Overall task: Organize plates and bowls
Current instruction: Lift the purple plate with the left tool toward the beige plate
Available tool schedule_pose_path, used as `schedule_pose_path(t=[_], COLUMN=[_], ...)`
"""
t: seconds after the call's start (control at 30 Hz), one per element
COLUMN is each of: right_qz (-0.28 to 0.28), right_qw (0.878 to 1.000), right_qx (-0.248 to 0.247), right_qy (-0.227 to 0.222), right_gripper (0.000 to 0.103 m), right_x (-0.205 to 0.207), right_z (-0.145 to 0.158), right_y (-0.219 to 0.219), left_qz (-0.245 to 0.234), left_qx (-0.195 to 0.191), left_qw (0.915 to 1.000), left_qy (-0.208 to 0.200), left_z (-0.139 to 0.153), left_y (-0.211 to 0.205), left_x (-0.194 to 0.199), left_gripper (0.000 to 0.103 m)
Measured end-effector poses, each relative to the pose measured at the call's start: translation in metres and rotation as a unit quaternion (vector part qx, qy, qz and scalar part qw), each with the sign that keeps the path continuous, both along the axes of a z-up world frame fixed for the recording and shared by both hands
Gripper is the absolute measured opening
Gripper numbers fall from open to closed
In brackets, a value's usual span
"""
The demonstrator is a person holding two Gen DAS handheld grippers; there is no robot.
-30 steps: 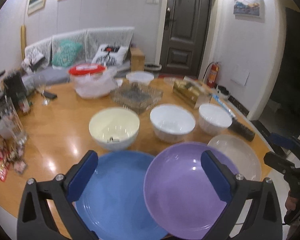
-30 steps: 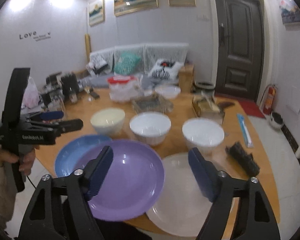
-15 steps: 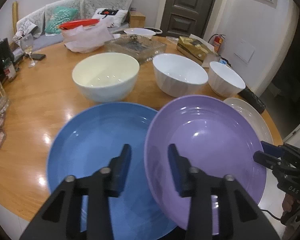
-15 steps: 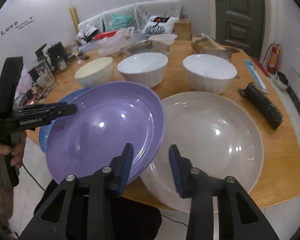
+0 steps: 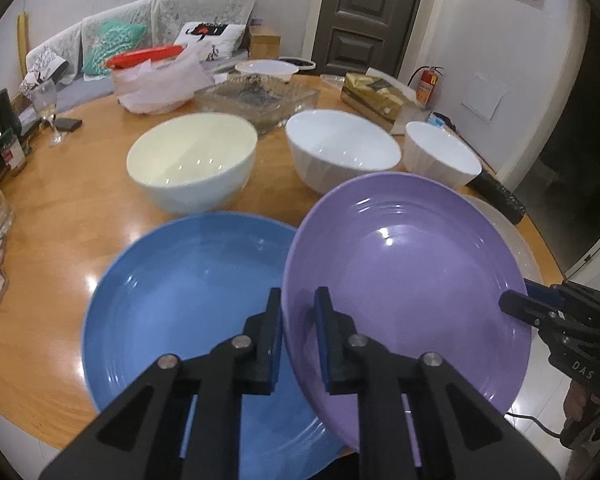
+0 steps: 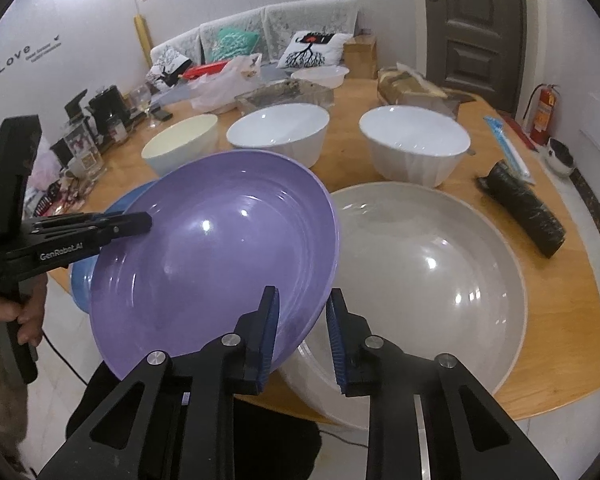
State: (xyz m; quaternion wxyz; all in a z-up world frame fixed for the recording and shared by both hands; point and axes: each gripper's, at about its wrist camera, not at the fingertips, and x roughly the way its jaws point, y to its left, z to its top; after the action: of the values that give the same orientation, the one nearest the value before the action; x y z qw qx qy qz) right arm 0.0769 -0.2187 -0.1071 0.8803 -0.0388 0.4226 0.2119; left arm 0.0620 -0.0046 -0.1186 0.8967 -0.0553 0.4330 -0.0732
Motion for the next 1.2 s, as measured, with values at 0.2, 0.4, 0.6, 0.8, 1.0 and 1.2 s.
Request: schedule_pose_path(t=[0.2,0.4,0.6,0.8,1.0,1.2], right_qz=[-0.024,-0.069,-0.09,-0.098,-0.097,-0.103], right_qw=[1.0,0.997,0.995,0.995,0.995,0.994], right_qx=[0.01,0.009,-0.003,-0.01,-0.017,-0.034], right_qy=[-0.014,-0.029,-0.031,-0.028,-0.03,-0.029], right_gripper=[0.019,0.019,0.019,0.019,0.021,0.022], right_x=[0.002,-0.001,0.001,0.011,0.019,0.022], right_z=[0.008,0.011,0.006,-0.004,-0.007,-0.012], right_y=[-0.027,-0.071,-0.103,-0.116,-0.117,-0.114], left_qz=[-0.018,-0.053,-0.073,-0.08,-0.08,-0.084], left_qx=[0.008,0.01,0.037,0.051,0.08,0.092], left_qw=[0.9997,0.9985,0.9966,0.9952,0.9933,0.9919], left_qy=[-0.012,-0.004,0.011,0.023,0.026,0.025], left_z=[0.015,0.014,0.004,-0.002,-0.011,-0.015], left_y=[-0.026,-0.074,-0.117,-0.135,-0.147,-0.152], left_x=[0.008,0.023,0.035,0.04,0.051,0.056], left_gripper=[0.013,0.013,0.013,0.013,0.016,0.02])
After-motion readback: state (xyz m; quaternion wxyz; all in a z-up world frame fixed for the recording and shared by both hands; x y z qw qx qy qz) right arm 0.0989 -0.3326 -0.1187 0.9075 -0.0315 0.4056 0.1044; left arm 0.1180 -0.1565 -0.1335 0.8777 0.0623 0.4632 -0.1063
